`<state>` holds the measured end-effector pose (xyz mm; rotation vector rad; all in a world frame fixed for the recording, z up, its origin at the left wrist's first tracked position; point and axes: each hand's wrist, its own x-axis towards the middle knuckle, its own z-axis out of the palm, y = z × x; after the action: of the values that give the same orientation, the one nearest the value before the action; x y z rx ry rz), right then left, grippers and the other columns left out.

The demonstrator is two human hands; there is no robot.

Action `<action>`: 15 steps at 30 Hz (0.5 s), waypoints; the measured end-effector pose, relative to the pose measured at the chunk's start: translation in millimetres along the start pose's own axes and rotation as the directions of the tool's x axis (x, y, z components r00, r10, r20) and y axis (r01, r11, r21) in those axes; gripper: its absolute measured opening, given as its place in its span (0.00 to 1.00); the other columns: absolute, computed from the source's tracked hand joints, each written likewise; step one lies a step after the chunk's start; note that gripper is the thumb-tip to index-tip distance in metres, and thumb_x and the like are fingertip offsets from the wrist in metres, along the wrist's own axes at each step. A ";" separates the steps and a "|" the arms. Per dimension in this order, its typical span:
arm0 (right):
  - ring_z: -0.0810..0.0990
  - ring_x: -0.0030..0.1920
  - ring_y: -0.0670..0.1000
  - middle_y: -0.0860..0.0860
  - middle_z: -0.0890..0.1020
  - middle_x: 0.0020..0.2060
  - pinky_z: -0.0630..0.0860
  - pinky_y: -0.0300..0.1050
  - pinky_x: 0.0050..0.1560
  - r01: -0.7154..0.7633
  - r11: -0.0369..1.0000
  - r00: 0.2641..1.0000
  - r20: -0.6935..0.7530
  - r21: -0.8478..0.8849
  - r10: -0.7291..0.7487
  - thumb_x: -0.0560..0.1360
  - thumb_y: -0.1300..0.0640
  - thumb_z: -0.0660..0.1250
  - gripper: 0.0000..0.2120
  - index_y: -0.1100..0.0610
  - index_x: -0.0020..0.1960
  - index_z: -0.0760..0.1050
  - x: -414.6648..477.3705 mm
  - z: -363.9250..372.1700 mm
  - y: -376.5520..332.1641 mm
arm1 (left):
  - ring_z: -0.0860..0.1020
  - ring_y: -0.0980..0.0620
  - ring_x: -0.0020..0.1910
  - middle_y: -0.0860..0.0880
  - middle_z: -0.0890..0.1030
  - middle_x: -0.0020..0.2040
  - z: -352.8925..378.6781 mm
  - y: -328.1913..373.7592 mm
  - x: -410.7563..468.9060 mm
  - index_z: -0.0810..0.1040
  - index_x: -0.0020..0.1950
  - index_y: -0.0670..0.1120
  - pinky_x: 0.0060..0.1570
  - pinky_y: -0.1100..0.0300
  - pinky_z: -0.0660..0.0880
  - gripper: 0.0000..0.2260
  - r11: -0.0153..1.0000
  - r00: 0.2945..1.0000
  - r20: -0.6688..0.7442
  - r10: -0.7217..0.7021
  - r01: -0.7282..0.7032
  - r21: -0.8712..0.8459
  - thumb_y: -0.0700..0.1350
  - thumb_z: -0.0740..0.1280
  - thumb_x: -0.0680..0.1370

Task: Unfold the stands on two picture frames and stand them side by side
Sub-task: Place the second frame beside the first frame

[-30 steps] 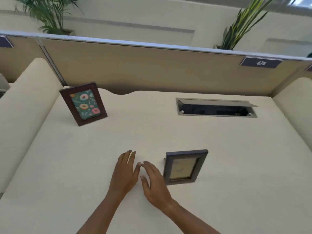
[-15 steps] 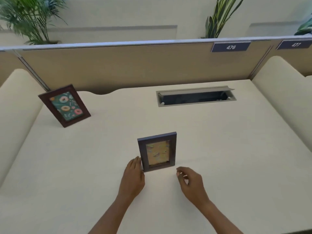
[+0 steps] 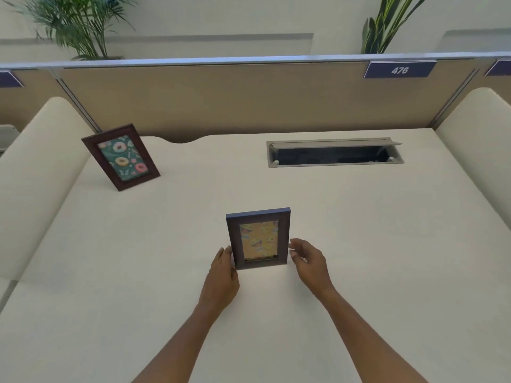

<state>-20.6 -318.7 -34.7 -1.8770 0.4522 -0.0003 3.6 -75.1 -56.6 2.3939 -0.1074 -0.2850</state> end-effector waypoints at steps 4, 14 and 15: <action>0.83 0.61 0.49 0.50 0.86 0.58 0.78 0.47 0.65 -0.015 0.994 0.998 0.068 0.112 0.007 0.80 0.69 0.63 0.17 0.57 0.65 0.81 -3.4 2.6 -4.9 | 0.82 0.50 0.53 0.55 0.82 0.54 1.1 5.6 -7.6 0.74 0.67 0.48 0.48 0.70 0.73 0.15 0.986 0.996 -0.087 0.036 -0.049 -0.158 0.39 0.54 0.85; 0.81 0.67 0.52 0.53 0.84 0.63 0.76 0.54 0.70 -0.045 0.960 0.989 0.150 0.276 0.004 0.84 0.59 0.61 0.17 0.59 0.72 0.75 -7.6 3.6 -19.0 | 0.81 0.62 0.49 0.66 0.80 0.54 3.0 22.3 -13.8 0.70 0.73 0.55 0.42 0.69 0.76 0.16 0.943 0.971 -0.235 0.042 -0.116 -0.312 0.49 0.52 0.87; 0.81 0.66 0.52 0.53 0.84 0.63 0.76 0.56 0.70 -0.047 0.961 0.990 0.142 0.273 0.008 0.84 0.59 0.61 0.17 0.60 0.72 0.75 -7.2 4.4 -18.7 | 0.81 0.62 0.49 0.67 0.81 0.53 2.7 23.0 -13.4 0.70 0.73 0.56 0.42 0.69 0.76 0.16 0.942 0.969 -0.245 0.037 -0.116 -0.315 0.49 0.52 0.87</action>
<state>-20.6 -307.3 -17.6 -1.5840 0.3614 0.0828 -10.0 -91.8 -40.8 2.0675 -0.0394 0.0219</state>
